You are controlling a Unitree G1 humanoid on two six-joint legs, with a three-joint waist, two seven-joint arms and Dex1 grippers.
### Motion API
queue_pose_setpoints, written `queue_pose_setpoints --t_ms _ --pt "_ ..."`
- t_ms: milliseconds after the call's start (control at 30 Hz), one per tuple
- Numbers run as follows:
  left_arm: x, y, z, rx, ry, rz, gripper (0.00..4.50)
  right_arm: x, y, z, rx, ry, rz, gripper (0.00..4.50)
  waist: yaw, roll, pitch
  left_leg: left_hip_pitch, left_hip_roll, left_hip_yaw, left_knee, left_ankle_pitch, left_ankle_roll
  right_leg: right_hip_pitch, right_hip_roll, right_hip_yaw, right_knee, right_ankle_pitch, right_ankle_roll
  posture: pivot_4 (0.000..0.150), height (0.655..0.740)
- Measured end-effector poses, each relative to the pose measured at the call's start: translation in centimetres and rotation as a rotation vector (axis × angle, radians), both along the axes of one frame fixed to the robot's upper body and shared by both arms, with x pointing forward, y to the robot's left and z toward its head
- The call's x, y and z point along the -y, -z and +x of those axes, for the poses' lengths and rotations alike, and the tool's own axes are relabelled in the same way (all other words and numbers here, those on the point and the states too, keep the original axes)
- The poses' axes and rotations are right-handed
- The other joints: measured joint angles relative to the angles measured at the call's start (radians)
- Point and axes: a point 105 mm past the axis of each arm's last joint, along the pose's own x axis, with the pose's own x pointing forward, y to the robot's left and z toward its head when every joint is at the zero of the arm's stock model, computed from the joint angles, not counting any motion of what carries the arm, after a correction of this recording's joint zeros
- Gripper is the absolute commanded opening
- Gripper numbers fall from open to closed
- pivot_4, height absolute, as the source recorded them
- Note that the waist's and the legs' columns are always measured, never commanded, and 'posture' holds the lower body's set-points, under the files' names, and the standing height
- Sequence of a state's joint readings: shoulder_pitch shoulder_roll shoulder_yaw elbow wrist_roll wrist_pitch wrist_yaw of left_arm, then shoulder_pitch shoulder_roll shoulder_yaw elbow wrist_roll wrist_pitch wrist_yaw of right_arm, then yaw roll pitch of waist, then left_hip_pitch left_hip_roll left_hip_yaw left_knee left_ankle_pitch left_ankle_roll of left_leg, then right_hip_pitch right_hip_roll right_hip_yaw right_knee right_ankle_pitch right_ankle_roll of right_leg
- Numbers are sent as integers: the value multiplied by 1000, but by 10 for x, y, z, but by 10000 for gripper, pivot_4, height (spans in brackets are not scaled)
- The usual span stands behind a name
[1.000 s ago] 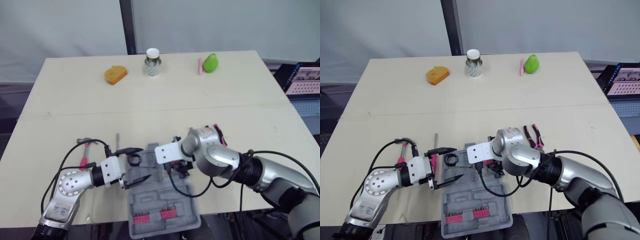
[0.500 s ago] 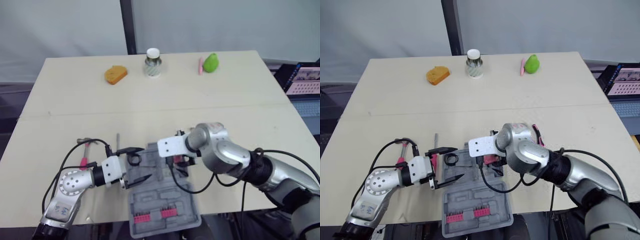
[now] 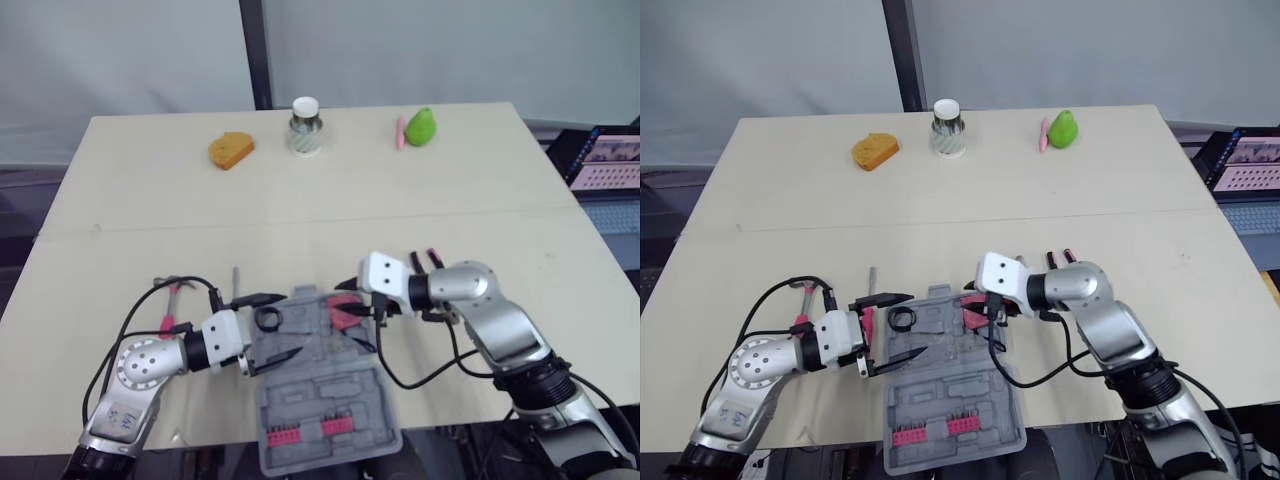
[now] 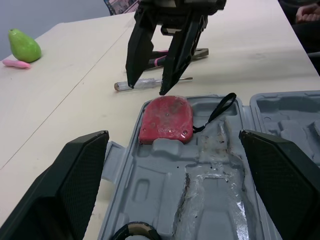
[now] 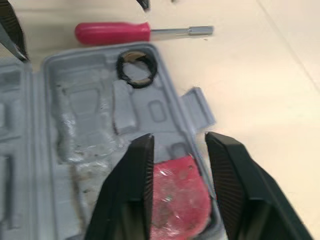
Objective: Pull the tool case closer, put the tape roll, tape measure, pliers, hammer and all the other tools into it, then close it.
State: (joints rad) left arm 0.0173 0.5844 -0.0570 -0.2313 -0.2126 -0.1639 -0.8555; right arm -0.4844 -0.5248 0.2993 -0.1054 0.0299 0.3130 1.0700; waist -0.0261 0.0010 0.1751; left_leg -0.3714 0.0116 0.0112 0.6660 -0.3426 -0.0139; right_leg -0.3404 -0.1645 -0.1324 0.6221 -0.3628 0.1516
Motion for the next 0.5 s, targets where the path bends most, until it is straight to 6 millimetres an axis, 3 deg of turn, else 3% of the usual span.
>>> queue_pose_setpoints --t_ms 500 --pt "-3 -2 -1 6 -7 9 45000 8 43 3 -41 -21 -12 17095 1 0 0 1 0 0 0 0 0 1 0 0 0 0 0 1500 7400"
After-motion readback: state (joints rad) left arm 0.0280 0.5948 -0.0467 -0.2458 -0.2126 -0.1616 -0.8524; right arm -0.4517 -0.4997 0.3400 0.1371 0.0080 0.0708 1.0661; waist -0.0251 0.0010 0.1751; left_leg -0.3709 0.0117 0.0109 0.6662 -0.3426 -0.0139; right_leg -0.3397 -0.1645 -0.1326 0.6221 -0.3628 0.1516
